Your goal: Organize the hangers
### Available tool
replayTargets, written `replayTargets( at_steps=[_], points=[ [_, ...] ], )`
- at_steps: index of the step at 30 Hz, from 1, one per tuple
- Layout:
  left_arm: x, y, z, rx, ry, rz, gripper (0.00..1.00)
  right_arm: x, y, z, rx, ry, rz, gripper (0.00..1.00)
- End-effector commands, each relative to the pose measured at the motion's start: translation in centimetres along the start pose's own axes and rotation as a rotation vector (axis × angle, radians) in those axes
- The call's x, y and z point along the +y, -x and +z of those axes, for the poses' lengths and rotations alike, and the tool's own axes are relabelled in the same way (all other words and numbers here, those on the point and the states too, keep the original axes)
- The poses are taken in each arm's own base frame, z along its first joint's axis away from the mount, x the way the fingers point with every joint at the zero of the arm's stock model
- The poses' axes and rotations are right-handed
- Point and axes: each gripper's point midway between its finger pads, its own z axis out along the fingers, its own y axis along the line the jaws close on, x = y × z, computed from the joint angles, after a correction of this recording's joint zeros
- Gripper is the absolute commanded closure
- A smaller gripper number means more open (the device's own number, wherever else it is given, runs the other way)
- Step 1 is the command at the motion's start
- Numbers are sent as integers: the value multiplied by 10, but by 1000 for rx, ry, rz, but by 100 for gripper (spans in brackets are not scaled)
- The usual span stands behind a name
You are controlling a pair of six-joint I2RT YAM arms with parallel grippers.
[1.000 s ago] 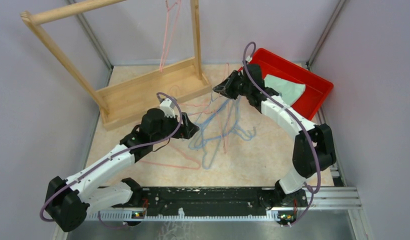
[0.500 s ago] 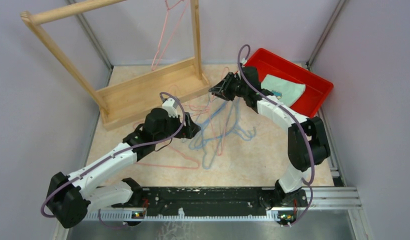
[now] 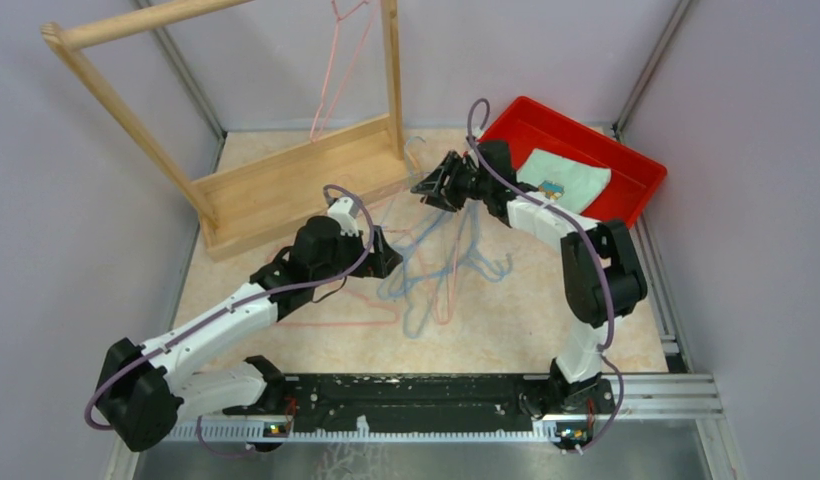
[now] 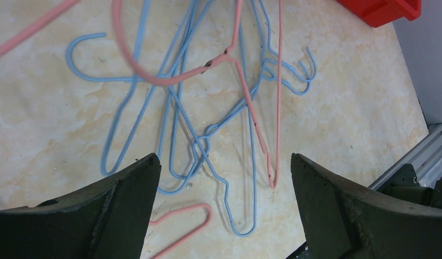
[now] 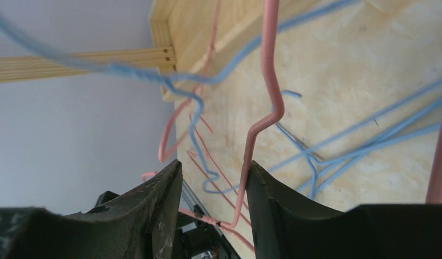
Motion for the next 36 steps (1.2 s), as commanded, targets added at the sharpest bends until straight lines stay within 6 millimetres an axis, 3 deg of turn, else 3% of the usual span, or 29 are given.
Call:
replayTargets(
  at_steps=[1, 3, 5, 12, 13, 17, 21, 25, 29, 36],
  points=[
    [-13, 19, 1, -49, -29, 11, 4, -22, -18, 3, 80, -35, 35, 52],
    [-12, 19, 1, -49, -25, 15, 4, -15, -17, 2, 85, -16, 17, 41],
    [-12, 19, 1, -49, -23, 17, 4, -11, -15, 0, 85, -11, -10, 43],
    [-14, 19, 2, -42, -30, 23, 4, -1, -9, 1, 63, 47, -9, 97],
    [-14, 18, 2, -41, -31, 23, 4, -1, -8, 2, 59, 51, 4, 100],
    [-14, 17, 2, -40, -33, 20, 4, 1, -2, -1, 8, 84, 70, 100],
    [-17, 20, 2, -62, -51, 24, 3, 13, 22, -18, -111, 149, 202, 100],
    [-23, 28, 5, -111, -70, 58, 0, 40, 41, -35, -170, 213, 275, 100],
    [-20, 22, 16, -119, -70, 102, 0, 70, 52, -52, -206, 281, 292, 100],
    [-18, 6, 30, -108, -85, 116, 0, 98, 53, -64, -163, 382, 364, 100]
  ],
)
